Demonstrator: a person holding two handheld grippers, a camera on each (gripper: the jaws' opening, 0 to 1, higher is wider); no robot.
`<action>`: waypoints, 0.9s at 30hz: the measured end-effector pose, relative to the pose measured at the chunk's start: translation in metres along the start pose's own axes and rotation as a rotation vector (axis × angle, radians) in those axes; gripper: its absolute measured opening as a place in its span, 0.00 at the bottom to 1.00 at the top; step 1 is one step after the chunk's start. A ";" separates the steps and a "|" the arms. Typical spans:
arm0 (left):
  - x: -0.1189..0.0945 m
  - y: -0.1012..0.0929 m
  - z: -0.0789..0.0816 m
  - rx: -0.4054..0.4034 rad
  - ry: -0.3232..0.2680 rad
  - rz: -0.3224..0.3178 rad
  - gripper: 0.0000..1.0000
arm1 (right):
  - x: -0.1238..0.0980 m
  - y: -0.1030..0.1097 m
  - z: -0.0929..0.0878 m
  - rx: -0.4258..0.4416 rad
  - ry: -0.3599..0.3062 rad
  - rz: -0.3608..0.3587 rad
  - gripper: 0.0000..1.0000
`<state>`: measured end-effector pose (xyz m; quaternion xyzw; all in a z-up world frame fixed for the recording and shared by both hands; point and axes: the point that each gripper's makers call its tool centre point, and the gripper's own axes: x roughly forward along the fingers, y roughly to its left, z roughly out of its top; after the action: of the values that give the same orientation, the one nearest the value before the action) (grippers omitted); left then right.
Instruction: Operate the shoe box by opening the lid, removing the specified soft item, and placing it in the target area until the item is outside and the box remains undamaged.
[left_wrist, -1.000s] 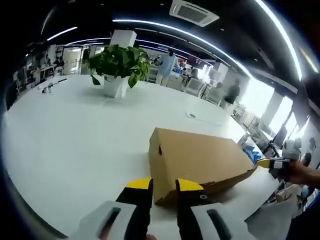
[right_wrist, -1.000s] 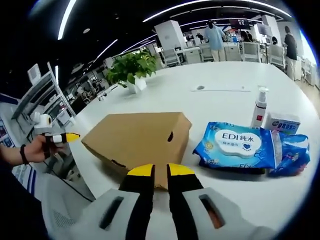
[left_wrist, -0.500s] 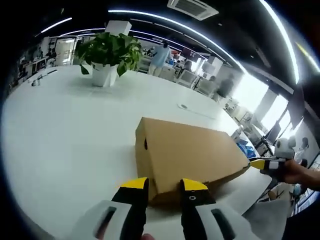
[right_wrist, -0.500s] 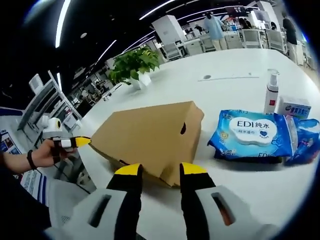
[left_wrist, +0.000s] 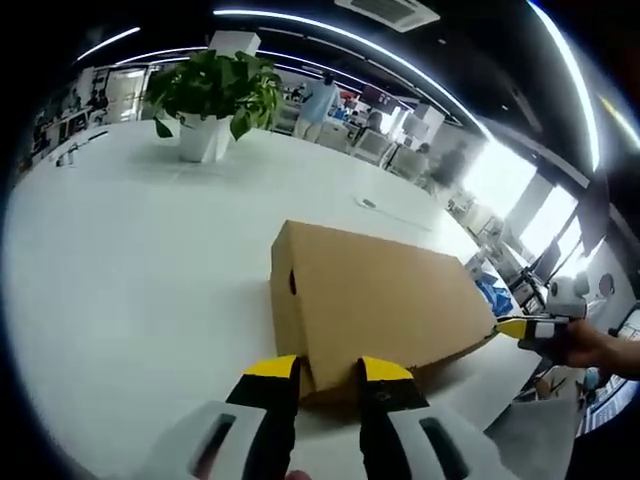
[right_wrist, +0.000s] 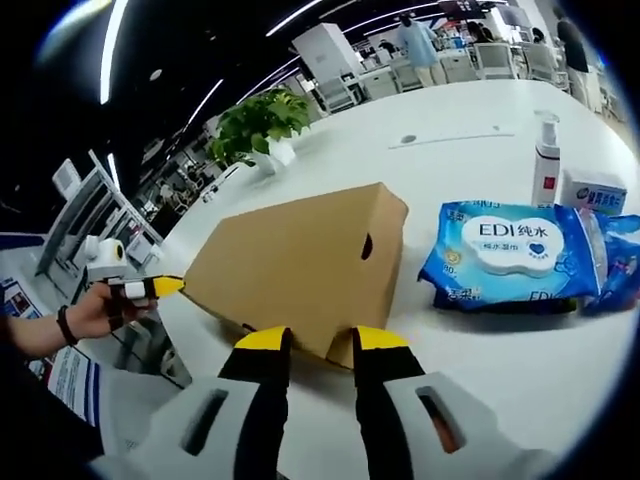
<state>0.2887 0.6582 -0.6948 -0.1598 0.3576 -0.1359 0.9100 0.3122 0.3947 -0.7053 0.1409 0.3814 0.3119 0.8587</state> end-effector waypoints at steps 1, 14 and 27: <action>0.003 0.001 0.004 -0.001 -0.002 0.003 0.23 | 0.002 0.000 0.002 0.001 0.001 -0.003 0.22; 0.045 0.001 0.041 -0.018 -0.016 0.015 0.22 | 0.021 -0.029 0.041 0.049 0.002 -0.091 0.21; 0.061 -0.006 0.052 -0.014 0.000 0.011 0.22 | 0.020 -0.044 0.051 0.070 -0.011 -0.120 0.21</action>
<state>0.3670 0.6404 -0.6937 -0.1642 0.3596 -0.1282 0.9096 0.3795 0.3733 -0.7034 0.1495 0.3953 0.2457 0.8724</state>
